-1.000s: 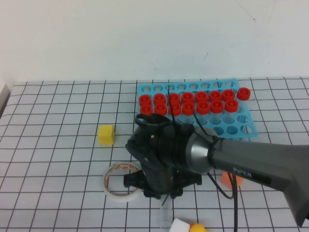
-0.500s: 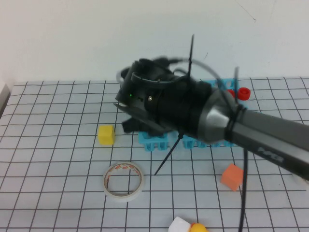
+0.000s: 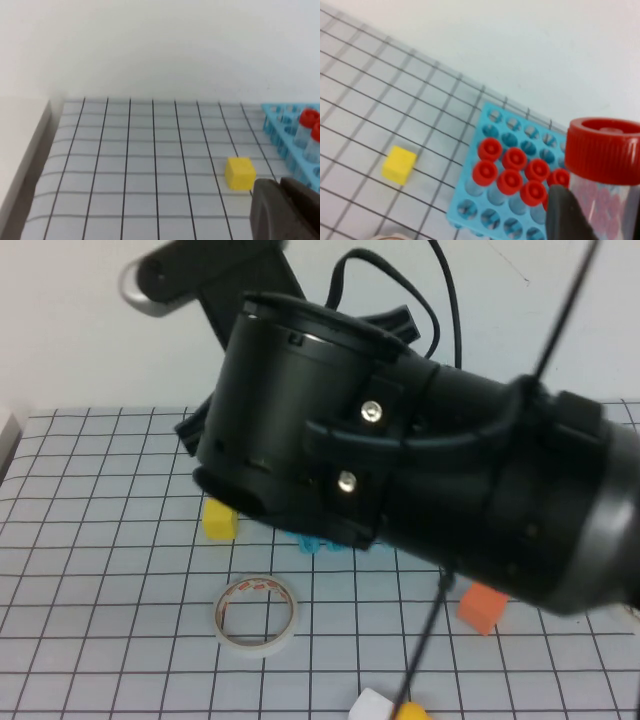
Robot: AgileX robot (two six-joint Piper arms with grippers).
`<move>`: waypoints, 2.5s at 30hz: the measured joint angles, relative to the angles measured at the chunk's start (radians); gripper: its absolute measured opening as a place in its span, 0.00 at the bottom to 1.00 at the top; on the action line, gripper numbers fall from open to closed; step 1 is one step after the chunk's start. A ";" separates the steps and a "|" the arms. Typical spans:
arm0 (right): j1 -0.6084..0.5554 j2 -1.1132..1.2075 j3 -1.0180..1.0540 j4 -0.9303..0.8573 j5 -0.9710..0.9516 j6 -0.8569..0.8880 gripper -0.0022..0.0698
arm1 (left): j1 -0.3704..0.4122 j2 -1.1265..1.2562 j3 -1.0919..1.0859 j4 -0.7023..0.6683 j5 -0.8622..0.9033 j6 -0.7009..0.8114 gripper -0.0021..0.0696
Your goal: Place the test tubes
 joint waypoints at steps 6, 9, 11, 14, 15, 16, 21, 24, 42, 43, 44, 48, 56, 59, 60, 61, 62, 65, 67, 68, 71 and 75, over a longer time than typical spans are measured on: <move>0.080 -0.063 0.002 -0.016 -0.002 -0.041 0.36 | 0.000 0.000 -0.044 -0.050 -0.007 0.009 0.03; 0.118 -0.110 0.031 -0.024 -0.012 -0.052 0.36 | 0.000 0.003 -0.092 -0.104 0.022 0.058 0.03; 0.142 -0.143 0.064 -0.026 -0.036 -0.055 0.36 | 0.000 0.002 -0.124 -0.146 0.041 0.098 0.03; 0.170 -0.203 0.146 -0.036 -0.084 -0.055 0.36 | 0.000 0.011 -0.162 -0.225 0.077 0.172 0.03; 0.176 -0.227 0.181 -0.043 -0.103 -0.047 0.36 | 0.000 0.017 -0.167 -0.252 0.084 0.198 0.03; 0.178 -0.252 0.220 -0.053 -0.121 -0.034 0.36 | 0.000 0.021 -0.172 -0.293 0.090 0.232 0.03; 0.180 -0.379 0.445 -0.158 -0.202 0.095 0.36 | 0.000 0.056 -0.179 -0.566 0.122 0.456 0.03; 0.180 -0.454 0.605 -0.252 -0.274 0.228 0.36 | 0.000 0.080 -0.179 -0.790 0.148 0.626 0.03; 0.180 -0.634 1.142 -0.743 -0.549 0.881 0.36 | 0.000 0.356 -0.179 -1.516 0.625 1.387 0.57; 0.180 -0.634 1.142 -0.745 -0.556 0.881 0.36 | 0.000 0.368 -0.179 -1.522 0.648 1.409 0.63; 0.180 -0.634 1.142 -0.747 -0.567 0.881 0.36 | 0.000 0.377 -0.179 -1.524 0.665 1.425 0.67; 0.180 -0.634 1.135 -0.751 -0.624 0.881 0.36 | 0.000 0.398 -0.179 -1.524 0.687 1.491 0.72; 0.180 -0.600 1.081 -0.760 -0.708 0.848 0.36 | 0.000 0.402 -0.190 -1.524 0.683 1.522 0.73; 0.180 -0.580 1.063 -0.764 -0.734 0.825 0.36 | 0.000 0.404 -0.190 -1.524 0.679 1.494 0.73; 0.180 -0.573 1.059 -0.764 -0.738 0.824 0.36 | 0.000 0.404 -0.190 -1.524 0.685 1.485 0.73; 0.180 -0.567 1.053 -0.764 -0.741 0.821 0.36 | 0.000 0.404 -0.190 -1.524 0.691 1.475 0.73; 0.180 -0.562 1.048 -0.764 -0.742 0.821 0.36 | 0.000 0.404 -0.190 -1.524 0.697 1.464 0.72; 0.180 -0.552 1.029 -0.764 -0.755 0.814 0.36 | 0.000 0.404 -0.190 -1.524 0.697 1.445 0.66; 0.180 -0.549 1.020 -0.765 -0.764 0.810 0.36 | 0.000 0.404 -0.190 -1.524 0.690 1.438 0.63; 0.180 -0.547 1.015 -0.765 -0.767 0.809 0.36 | 0.000 0.404 -0.190 -1.526 0.690 1.439 0.62; 0.180 -0.547 1.009 -0.765 -0.771 0.801 0.36 | 0.000 0.404 -0.190 -1.526 0.690 1.436 0.60; 0.180 -0.547 1.009 -0.765 -0.802 0.785 0.36 | 0.000 0.404 -0.190 -1.526 0.680 1.436 0.59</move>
